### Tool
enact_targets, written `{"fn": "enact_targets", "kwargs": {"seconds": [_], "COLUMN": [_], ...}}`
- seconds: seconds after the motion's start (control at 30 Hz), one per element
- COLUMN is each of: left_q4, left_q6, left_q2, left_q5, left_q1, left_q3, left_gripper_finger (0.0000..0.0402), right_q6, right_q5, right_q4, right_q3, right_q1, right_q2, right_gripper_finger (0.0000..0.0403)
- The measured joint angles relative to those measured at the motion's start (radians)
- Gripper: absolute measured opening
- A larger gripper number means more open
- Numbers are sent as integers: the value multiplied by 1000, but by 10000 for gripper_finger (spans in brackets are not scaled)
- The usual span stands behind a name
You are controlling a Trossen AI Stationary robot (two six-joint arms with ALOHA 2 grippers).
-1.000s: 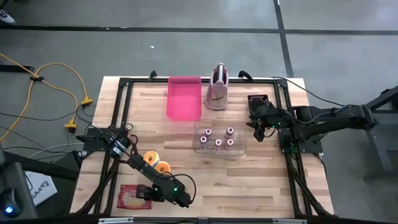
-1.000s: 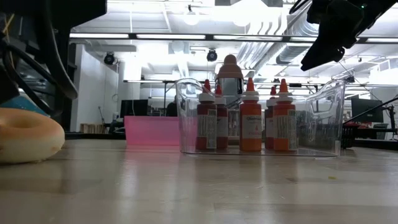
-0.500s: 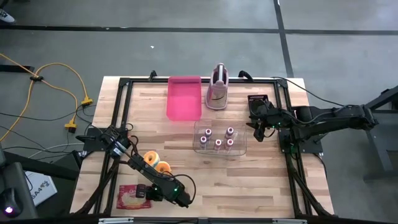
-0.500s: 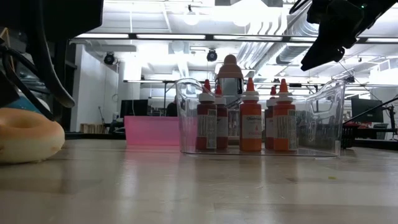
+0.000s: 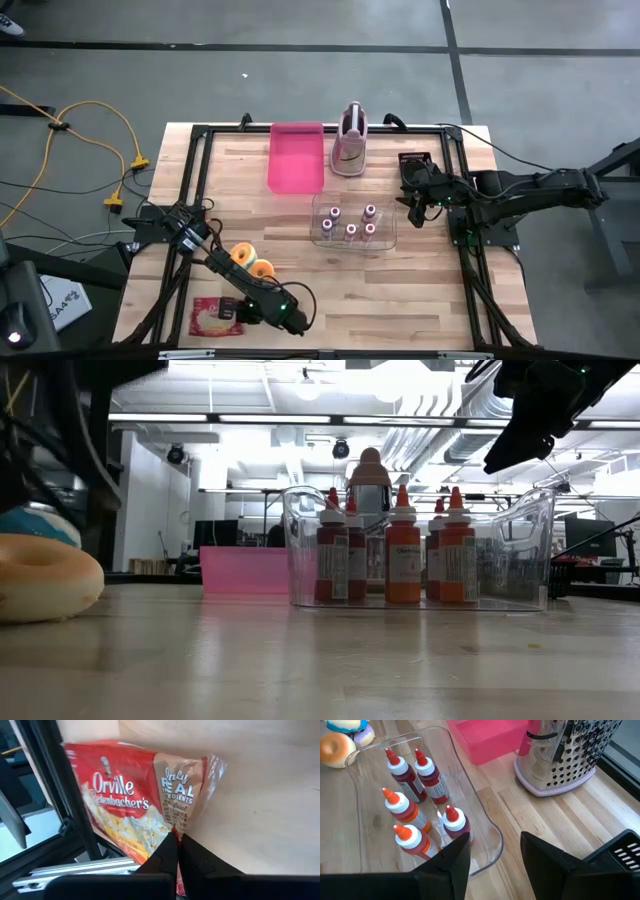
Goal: Pick & Place Food Item
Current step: Put the popcorn bag into the pink bin
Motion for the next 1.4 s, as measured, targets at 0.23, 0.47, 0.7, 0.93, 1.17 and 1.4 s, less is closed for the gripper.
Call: {"fn": "enact_targets", "kwargs": {"seconds": [0.23,0.47,0.7,0.93,1.17,1.4], "left_q4": [-90,-100,-100,-98,-99,-102], "left_q6": [-46,-60,-60,-64,-67,-67], "left_q2": [0,-1,-2,-2,-4,-4], "left_q5": [-90,-107,-107,-124,-132,-132], "left_q1": [-8,-11,-11,-14,-18,-18], "left_q3": [90,101,102,102,102,102], "left_gripper_finger": [1,1,1,1,1,1], "right_q6": [0,0,0,0,0,0], "right_q5": [0,0,0,0,0,0], "right_q4": [0,0,0,0,0,0], "right_q3": [0,0,0,0,0,0], "right_q1": [0,0,0,0,0,0], "right_q2": [0,0,0,0,0,0], "right_gripper_finger": [161,161,161,161,161,161]}}
